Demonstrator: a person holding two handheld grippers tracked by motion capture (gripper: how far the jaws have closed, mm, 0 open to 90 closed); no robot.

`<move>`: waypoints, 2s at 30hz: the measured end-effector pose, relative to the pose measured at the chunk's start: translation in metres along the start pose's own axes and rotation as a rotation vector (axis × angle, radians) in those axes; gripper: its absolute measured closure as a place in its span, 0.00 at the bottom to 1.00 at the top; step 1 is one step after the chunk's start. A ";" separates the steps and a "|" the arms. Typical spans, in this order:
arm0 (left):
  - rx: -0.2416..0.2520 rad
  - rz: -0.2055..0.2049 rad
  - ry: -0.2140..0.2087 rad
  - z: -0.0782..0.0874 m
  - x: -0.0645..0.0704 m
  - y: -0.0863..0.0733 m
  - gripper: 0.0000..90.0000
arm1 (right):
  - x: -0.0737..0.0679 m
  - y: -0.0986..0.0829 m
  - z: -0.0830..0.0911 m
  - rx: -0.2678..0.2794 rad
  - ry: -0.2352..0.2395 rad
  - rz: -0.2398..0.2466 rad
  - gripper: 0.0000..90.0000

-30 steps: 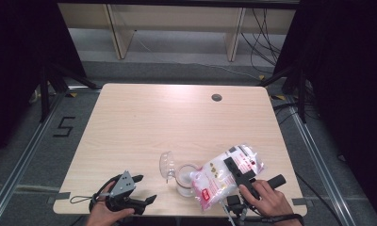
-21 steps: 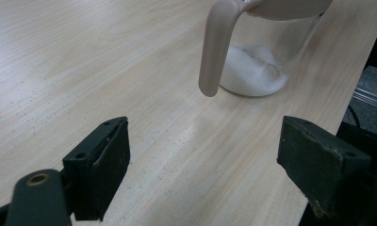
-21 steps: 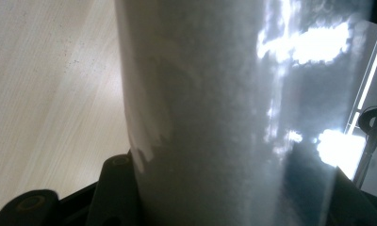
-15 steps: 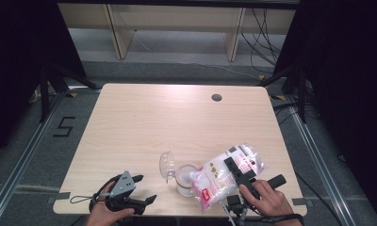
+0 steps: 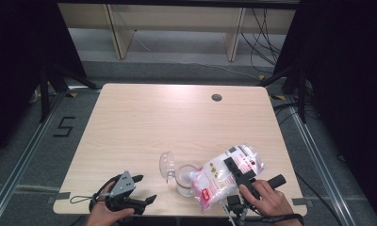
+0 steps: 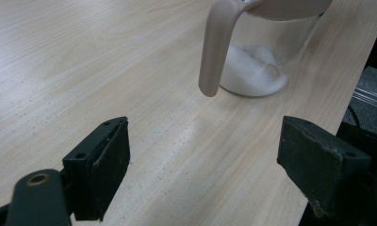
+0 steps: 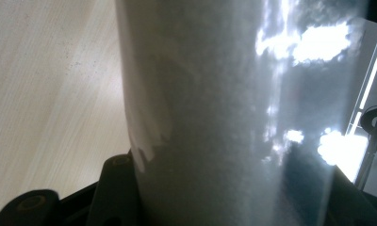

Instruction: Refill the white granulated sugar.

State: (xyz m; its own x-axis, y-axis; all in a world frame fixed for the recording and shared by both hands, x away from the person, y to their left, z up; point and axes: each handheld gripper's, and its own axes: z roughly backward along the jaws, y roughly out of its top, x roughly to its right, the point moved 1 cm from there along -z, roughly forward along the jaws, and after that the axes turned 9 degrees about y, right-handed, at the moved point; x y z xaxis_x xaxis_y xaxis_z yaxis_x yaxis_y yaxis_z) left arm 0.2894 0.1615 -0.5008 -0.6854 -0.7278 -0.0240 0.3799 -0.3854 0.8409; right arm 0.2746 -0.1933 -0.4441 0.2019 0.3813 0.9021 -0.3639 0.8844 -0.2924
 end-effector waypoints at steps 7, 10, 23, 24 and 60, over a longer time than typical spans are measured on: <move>-0.004 -0.008 0.001 0.000 0.000 0.000 0.19 | -0.001 0.000 0.001 -0.008 0.005 -0.014 0.59; -0.004 -0.009 0.002 0.000 -0.001 0.000 0.19 | 0.000 0.000 0.001 -0.007 -0.001 -0.003 0.60; -0.009 -0.015 0.001 0.001 -0.001 0.000 0.19 | 0.001 -0.001 -0.001 0.014 -0.002 0.011 0.60; -0.008 -0.015 0.001 0.001 -0.001 0.000 0.19 | -0.001 -0.001 0.000 0.004 0.000 -0.017 0.60; -0.008 -0.015 0.001 0.000 -0.001 0.000 0.19 | 0.000 -0.002 -0.001 0.023 0.003 0.000 0.61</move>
State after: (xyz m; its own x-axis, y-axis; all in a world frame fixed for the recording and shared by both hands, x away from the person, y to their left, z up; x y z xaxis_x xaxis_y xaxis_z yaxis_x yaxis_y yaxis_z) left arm 0.2897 0.1624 -0.5006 -0.6903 -0.7226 -0.0368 0.3750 -0.4009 0.8359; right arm 0.2769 -0.1949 -0.4434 0.2049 0.3826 0.9009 -0.3848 0.8778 -0.2853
